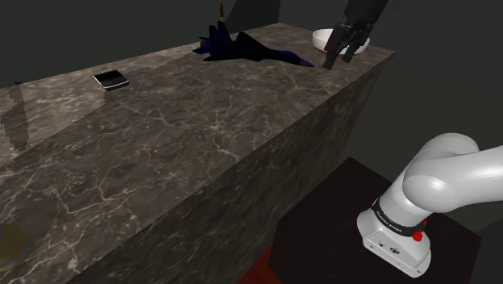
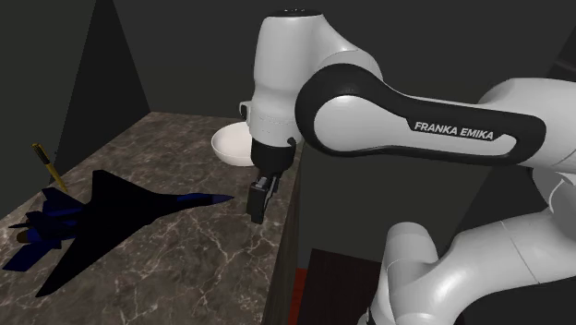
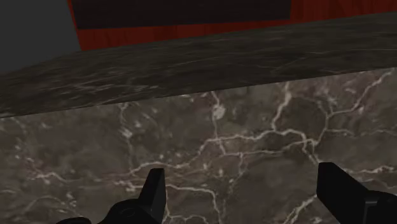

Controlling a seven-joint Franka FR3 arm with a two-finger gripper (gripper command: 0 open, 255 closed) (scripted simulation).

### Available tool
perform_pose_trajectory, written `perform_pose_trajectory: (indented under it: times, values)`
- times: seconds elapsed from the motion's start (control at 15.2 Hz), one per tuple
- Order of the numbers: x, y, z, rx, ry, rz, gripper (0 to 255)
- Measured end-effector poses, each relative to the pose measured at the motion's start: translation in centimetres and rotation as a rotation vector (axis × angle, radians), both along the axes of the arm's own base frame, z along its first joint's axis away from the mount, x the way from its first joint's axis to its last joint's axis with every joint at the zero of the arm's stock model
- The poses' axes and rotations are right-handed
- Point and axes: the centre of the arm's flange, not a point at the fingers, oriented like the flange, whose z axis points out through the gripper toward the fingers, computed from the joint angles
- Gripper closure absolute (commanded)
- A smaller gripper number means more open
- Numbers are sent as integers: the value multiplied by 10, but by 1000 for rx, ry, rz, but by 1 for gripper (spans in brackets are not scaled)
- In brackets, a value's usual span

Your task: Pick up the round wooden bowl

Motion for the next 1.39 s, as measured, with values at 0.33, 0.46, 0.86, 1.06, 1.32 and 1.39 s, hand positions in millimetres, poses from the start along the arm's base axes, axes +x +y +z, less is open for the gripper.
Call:
perform_pose_trajectory:
  times: [0.33,0.46,0.86,1.06,1.32,1.39]
  values:
    - [24,-26,7,-38,0,27,0]
    - [37,-44,15,-64,1,43,0]
    - [89,-87,31,-141,1,98,0]
    - [107,-109,39,-174,2,119,0]
    - [112,-111,22,-180,2,124,0]
    - [112,-111,17,-181,2,125,0]
